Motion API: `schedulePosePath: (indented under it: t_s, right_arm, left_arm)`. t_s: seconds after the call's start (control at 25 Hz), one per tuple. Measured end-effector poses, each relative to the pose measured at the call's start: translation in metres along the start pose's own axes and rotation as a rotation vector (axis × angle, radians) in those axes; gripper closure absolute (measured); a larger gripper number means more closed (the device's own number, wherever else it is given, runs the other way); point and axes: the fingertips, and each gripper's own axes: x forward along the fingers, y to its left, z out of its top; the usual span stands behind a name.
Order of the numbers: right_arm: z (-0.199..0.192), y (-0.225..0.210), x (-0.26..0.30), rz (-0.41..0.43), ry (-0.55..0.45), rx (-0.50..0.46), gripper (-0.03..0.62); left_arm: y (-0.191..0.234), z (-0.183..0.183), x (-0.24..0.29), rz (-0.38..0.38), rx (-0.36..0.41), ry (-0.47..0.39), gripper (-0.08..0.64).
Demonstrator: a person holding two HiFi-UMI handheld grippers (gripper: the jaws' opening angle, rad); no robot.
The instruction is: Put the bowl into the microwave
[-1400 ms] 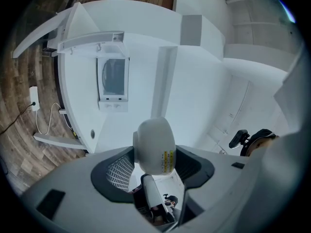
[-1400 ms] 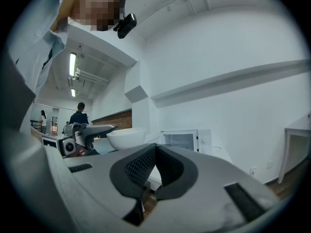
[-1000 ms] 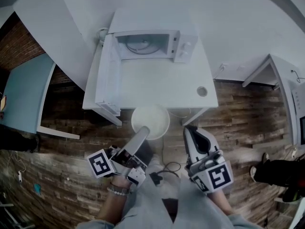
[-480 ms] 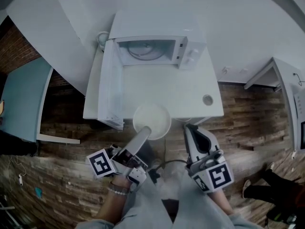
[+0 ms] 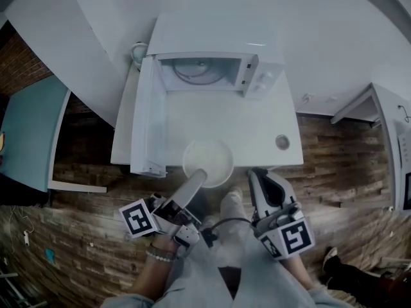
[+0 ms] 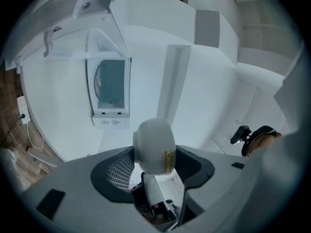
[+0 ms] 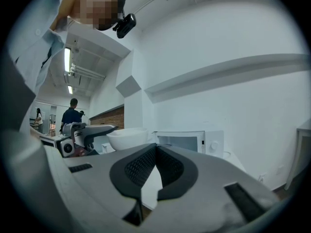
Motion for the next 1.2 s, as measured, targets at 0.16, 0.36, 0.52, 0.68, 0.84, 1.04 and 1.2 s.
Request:
schedulePosePath:
  t_s: [0.16,0.36,0.52,0.68,0.84,1.04,1.2]
  right_arm:
    - [0.001,-0.013,0.016,0.027,-0.002,0.016,0.589]
    - [0.006,-0.036,0.035,0.069,-0.005,0.014,0.589]
    - [0.009,-0.061,0.05,0.101,-0.004,0.016,0.589]
    - [0.017,-0.085,0.066,0.14,-0.008,0.016,0.589]
    - [0.019,-0.106,0.084,0.187,-0.004,0.007,0.589]
    - [0.022,-0.125,0.098,0.24,-0.002,-0.005,0.589]
    - [0.022,-0.14,0.107,0.278,-0.006,-0.051,0.589]
  left_arm:
    - [0.006,0.008,0.013,0.013,0.014,-0.018,0.316]
    - [0.013,0.016,0.036,0.026,0.027,-0.046,0.316]
    - [0.018,0.024,0.06,0.025,0.03,-0.082,0.316]
    - [0.021,0.031,0.083,0.029,0.035,-0.121,0.316]
    - [0.025,0.041,0.105,0.033,0.055,-0.162,0.316]
    - [0.029,0.05,0.128,0.037,0.075,-0.204,0.316]
    - [0.035,0.056,0.144,0.04,0.083,-0.24,0.316]
